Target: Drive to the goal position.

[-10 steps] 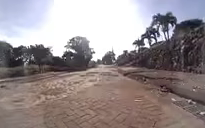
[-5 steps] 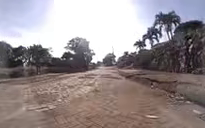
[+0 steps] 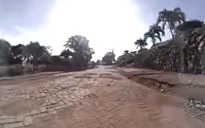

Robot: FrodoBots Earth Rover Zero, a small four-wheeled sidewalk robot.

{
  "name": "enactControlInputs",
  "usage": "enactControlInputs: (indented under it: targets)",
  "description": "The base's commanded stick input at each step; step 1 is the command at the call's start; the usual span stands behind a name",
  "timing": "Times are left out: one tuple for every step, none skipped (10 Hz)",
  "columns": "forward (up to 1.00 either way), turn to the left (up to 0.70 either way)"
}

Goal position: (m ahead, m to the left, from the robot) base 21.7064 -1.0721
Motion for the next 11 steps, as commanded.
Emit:
enactControlInputs:
  targets:
    - [1.00,0.00]
    - [1.00,0.00]
    - [1.00,0.00]
    - [1.00,0.00]
    - [1.00,0.00]
    - [1.00,0.00]
    - [1.00,0.00]
    - [1.00,0.00]
    - [1.00,0.00]
    - [1.00,0.00]
    - [1.00,0.00]
